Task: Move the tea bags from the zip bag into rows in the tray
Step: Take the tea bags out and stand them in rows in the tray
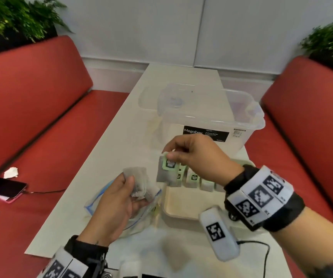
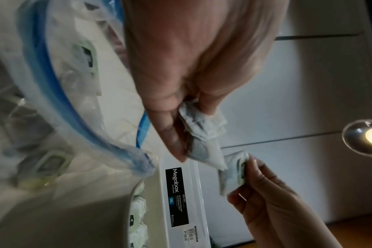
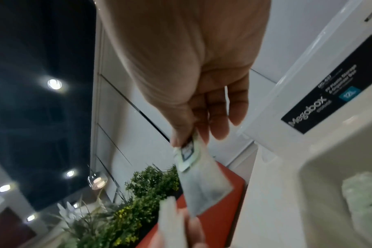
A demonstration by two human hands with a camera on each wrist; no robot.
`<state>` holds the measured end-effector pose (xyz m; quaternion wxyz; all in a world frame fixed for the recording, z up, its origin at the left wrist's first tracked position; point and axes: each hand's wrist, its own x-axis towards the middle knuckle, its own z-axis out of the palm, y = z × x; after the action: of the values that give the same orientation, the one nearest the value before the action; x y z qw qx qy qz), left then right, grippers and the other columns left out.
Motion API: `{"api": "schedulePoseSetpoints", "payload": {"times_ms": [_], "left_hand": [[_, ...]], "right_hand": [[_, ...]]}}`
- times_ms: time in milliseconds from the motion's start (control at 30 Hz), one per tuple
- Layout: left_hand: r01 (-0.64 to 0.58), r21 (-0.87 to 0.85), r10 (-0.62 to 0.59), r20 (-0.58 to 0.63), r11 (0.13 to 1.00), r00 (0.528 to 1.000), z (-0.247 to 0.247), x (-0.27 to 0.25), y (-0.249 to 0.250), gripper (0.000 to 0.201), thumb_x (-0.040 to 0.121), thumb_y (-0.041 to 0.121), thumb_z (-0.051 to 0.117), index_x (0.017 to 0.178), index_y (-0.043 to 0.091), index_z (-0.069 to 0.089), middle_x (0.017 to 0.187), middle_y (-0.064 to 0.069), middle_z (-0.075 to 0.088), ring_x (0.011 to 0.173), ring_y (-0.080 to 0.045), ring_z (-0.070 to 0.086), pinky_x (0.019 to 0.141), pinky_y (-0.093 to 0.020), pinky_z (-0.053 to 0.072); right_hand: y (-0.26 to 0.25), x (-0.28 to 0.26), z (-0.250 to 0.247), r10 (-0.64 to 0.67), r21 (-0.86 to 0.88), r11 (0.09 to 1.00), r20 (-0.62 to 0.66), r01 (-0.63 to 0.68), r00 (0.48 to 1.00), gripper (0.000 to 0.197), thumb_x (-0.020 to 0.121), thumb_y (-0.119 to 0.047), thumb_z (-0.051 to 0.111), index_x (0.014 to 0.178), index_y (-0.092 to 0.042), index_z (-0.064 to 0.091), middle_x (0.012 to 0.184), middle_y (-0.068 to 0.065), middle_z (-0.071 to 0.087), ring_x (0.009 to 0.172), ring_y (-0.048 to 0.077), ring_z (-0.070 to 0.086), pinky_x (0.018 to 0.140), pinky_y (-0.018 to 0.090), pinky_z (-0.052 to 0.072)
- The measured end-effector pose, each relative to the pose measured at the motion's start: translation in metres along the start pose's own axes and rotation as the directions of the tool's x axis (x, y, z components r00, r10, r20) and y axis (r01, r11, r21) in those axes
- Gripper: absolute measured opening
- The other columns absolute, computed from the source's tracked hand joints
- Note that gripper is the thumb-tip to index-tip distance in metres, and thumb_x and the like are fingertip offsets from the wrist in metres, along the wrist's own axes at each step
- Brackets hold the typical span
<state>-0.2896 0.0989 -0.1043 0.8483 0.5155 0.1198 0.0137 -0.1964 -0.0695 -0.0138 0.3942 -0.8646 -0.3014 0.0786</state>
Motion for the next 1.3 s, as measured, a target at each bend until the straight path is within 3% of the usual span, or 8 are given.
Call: {"api": "schedulePoseSetpoints", "payload": {"times_ms": [233, 400, 533, 667, 800, 933, 1067, 1300], "left_hand": [[-0.189, 0.308, 0.126, 0.215, 0.933, 0.969, 0.022, 0.006, 0.002, 0.043, 0.086, 0.03, 0.051, 0.128, 0.02, 0.049, 0.112, 0.022, 0.064, 0.1, -0.009, 0.064, 0.07, -0.028, 0.055], [-0.271, 0.423, 0.136, 0.323, 0.865, 0.937, 0.035, 0.011, 0.002, 0.035, 0.083, 0.029, 0.048, 0.116, 0.024, 0.055, 0.108, 0.004, 0.061, 0.088, -0.005, 0.064, 0.068, -0.024, 0.052], [-0.27, 0.426, 0.129, 0.332, 0.863, 0.934, 0.037, 0.015, 0.001, 0.044, 0.083, 0.03, 0.048, 0.127, 0.028, 0.051, 0.116, 0.006, 0.059, 0.097, -0.011, 0.063, 0.068, -0.025, 0.053], [-0.246, 0.436, 0.071, 0.379, 0.865, 0.922, 0.042, 0.017, 0.0, 0.025, 0.083, 0.029, 0.049, 0.103, 0.018, 0.061, 0.092, 0.001, 0.064, 0.08, -0.01, 0.062, 0.063, -0.024, 0.05], [-0.259, 0.471, 0.075, 0.373, 0.843, 0.925, 0.048, 0.021, -0.003, 0.027, 0.082, 0.031, 0.049, 0.106, 0.024, 0.062, 0.098, -0.001, 0.065, 0.084, -0.009, 0.063, 0.068, -0.028, 0.053], [-0.235, 0.511, 0.024, 0.384, 0.827, 0.923, 0.052, 0.02, -0.007, 0.027, 0.082, 0.031, 0.048, 0.104, 0.025, 0.063, 0.096, 0.0, 0.068, 0.087, -0.011, 0.064, 0.072, -0.024, 0.054], [-0.198, 0.524, 0.028, 0.313, 0.828, 0.949, 0.044, 0.024, -0.013, 0.026, 0.09, 0.029, 0.053, 0.115, 0.032, 0.06, 0.117, 0.006, 0.064, 0.107, -0.01, 0.061, 0.087, -0.032, 0.052], [-0.091, 0.456, -0.025, 0.242, 0.885, 0.97, 0.033, 0.022, -0.029, 0.025, 0.092, 0.017, 0.055, 0.115, 0.024, 0.061, 0.107, 0.001, 0.068, 0.084, -0.011, 0.065, 0.06, -0.024, 0.052]], "right_hand": [[0.009, 0.007, -0.009, 0.071, -0.165, 0.984, 0.061, -0.06, 0.996, 0.006, 0.085, -0.021, 0.067, 0.081, -0.026, 0.067, 0.075, -0.005, 0.068, 0.07, 0.008, 0.06, 0.066, 0.019, 0.044], [0.016, 0.005, -0.006, 0.057, -0.171, 0.984, 0.033, -0.05, 0.998, 0.006, 0.087, -0.018, 0.064, 0.082, -0.021, 0.065, 0.072, -0.006, 0.064, 0.065, 0.011, 0.061, 0.066, 0.024, 0.048], [0.024, 0.002, -0.008, 0.073, -0.136, 0.988, -0.013, -0.074, 0.997, 0.011, 0.087, -0.019, 0.063, 0.079, -0.026, 0.061, 0.075, -0.005, 0.066, 0.061, 0.011, 0.062, 0.066, 0.028, 0.05], [0.029, -0.002, -0.014, 0.077, -0.168, 0.983, -0.001, -0.076, 0.997, 0.012, 0.084, -0.023, 0.067, 0.076, -0.031, 0.062, 0.069, -0.01, 0.062, 0.055, 0.0, 0.051, 0.063, 0.024, 0.043], [0.03, -0.006, -0.023, 0.067, -0.173, 0.983, 0.005, -0.065, 0.998, 0.001, 0.08, -0.022, 0.071, 0.081, -0.022, 0.071, 0.079, -0.003, 0.069, 0.073, 0.012, 0.061, 0.07, 0.027, 0.047], [0.035, -0.011, -0.036, 0.08, -0.253, 0.966, 0.095, -0.053, 0.992, 0.005, 0.077, -0.023, 0.076, 0.081, -0.021, 0.074, 0.073, -0.002, 0.071, 0.064, 0.008, 0.058, 0.064, 0.022, 0.045], [0.049, -0.012, -0.054, 0.15, -0.449, 0.89, 0.132, -0.076, 0.98, 0.008, 0.075, -0.024, 0.077, 0.081, -0.023, 0.073, 0.075, -0.006, 0.07, 0.071, 0.008, 0.06, 0.065, 0.02, 0.044], [0.091, -0.001, -0.063, 0.427, -0.776, 0.627, 0.264, -0.073, 0.865, 0.011, 0.079, -0.022, 0.07, 0.09, -0.024, 0.072, 0.079, -0.008, 0.064, 0.073, 0.011, 0.052, 0.05, 0.018, 0.032]]}}
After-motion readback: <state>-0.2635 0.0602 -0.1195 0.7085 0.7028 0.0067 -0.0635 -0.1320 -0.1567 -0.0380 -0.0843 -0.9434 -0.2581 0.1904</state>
